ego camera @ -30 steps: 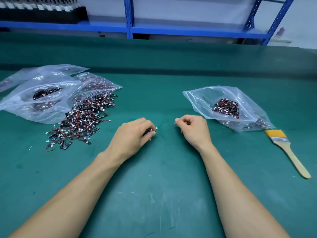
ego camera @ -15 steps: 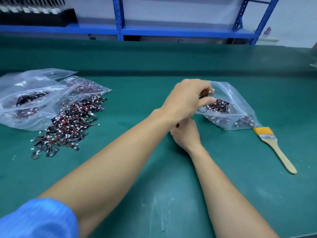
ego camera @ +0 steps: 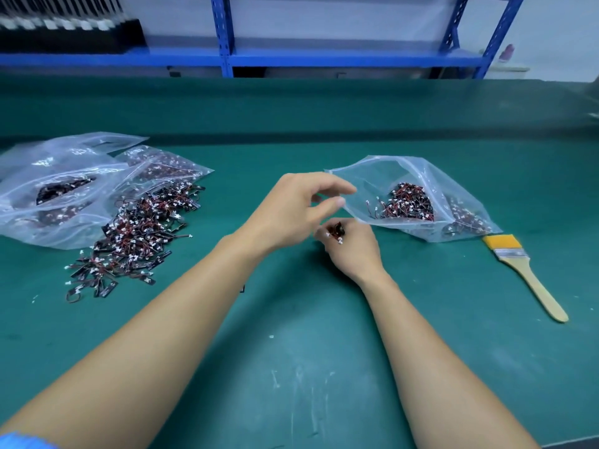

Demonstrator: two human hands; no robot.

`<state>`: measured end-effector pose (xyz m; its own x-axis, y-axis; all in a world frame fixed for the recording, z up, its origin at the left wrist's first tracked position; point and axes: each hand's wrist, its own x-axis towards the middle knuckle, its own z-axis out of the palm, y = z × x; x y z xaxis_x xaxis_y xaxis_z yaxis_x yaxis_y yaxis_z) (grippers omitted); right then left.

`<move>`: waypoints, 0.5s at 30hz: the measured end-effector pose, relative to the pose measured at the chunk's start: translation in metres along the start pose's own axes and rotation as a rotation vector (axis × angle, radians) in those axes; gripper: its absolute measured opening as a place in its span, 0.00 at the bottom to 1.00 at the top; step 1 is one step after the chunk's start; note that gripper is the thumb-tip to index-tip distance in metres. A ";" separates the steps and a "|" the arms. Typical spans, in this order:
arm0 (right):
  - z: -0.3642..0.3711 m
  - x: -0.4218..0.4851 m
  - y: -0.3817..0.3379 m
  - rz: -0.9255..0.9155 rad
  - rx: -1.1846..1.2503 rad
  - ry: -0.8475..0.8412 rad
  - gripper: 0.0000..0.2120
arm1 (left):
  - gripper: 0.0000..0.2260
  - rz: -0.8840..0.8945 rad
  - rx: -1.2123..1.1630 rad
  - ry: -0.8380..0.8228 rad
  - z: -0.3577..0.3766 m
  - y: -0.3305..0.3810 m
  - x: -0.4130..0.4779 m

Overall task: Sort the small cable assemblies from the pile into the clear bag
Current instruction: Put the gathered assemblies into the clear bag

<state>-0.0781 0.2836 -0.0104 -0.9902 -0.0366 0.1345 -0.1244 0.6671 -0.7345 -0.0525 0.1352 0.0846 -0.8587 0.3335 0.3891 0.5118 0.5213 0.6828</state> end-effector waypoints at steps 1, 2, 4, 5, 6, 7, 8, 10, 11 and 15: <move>0.000 0.000 0.000 -0.014 -0.003 -0.007 0.13 | 0.10 -0.022 0.011 0.041 -0.003 -0.006 -0.008; -0.001 0.000 0.000 -0.020 -0.009 -0.010 0.15 | 0.09 -0.049 0.039 0.075 -0.007 -0.013 -0.016; -0.001 -0.001 -0.001 -0.020 -0.007 -0.002 0.17 | 0.08 -0.112 0.155 0.111 -0.016 -0.029 -0.033; 0.000 0.000 -0.001 -0.017 0.001 0.003 0.17 | 0.08 -0.155 0.233 0.106 -0.022 -0.037 -0.043; 0.000 0.000 0.000 -0.012 0.009 0.006 0.18 | 0.11 -0.213 0.309 0.082 -0.028 -0.045 -0.053; 0.001 0.000 0.000 -0.008 0.012 0.007 0.18 | 0.17 -0.282 0.368 0.039 -0.035 -0.053 -0.063; 0.001 0.000 0.001 -0.004 0.015 0.006 0.17 | 0.23 -0.346 0.404 -0.020 -0.043 -0.059 -0.073; 0.001 0.000 0.001 0.002 0.022 0.003 0.17 | 0.30 -0.428 0.441 -0.170 -0.054 -0.067 -0.088; 0.002 0.000 0.001 0.001 0.021 0.003 0.17 | 0.29 -0.438 0.451 -0.245 -0.057 -0.069 -0.092; 0.002 0.000 0.001 -0.008 0.015 0.010 0.17 | 0.13 -0.384 0.388 -0.365 -0.054 -0.068 -0.097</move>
<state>-0.0782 0.2829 -0.0121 -0.9886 -0.0343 0.1465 -0.1329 0.6558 -0.7431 -0.0053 0.0251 0.0336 -0.9536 0.2764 -0.1191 0.2009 0.8793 0.4318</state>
